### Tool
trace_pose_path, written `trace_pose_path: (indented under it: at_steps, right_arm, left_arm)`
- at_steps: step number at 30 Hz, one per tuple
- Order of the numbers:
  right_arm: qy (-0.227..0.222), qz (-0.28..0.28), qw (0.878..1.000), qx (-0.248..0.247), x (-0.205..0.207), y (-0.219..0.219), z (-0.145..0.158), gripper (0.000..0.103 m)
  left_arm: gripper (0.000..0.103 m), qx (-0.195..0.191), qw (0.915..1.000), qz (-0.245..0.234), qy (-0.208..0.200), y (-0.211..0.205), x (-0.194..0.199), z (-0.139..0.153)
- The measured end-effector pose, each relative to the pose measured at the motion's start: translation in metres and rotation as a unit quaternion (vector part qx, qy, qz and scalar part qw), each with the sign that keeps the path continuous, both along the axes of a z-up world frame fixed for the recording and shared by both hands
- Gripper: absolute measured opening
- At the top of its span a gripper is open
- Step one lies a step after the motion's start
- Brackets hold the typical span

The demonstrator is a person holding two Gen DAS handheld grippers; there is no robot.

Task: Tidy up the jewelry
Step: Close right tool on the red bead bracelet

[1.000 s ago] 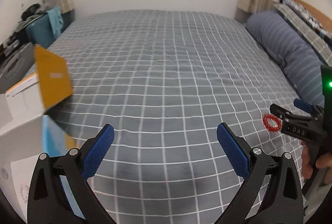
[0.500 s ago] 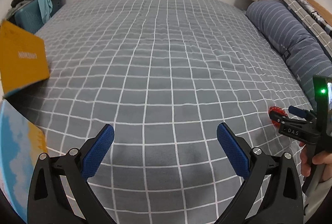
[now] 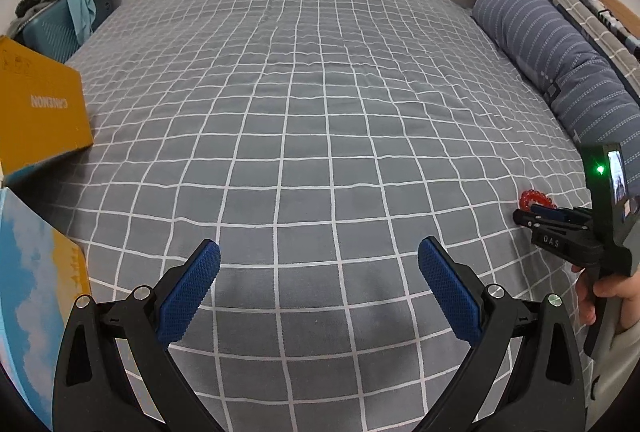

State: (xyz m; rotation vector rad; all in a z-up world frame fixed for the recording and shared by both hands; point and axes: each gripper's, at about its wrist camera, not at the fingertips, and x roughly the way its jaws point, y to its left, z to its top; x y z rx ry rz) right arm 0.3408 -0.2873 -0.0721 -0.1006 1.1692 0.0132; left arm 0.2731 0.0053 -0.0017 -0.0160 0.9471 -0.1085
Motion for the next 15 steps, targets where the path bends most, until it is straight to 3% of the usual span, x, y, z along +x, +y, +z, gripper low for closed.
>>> trace_pose_path:
  at_steps: [1, 15]
  right_arm:
    - [0.003, -0.002, 1.0, 0.0, 0.0, 0.001, 0.0, 0.014]
    - [0.001, -0.025, 1.0, 0.016, -0.004, -0.006, 0.009, 0.013]
  left_arm:
    - [0.097, -0.001, 1.0, -0.001, 0.0, 0.0, -0.001, 0.001]
    - [0.097, 0.004, 1.0, -0.004, -0.006, -0.001, -0.008, 0.013]
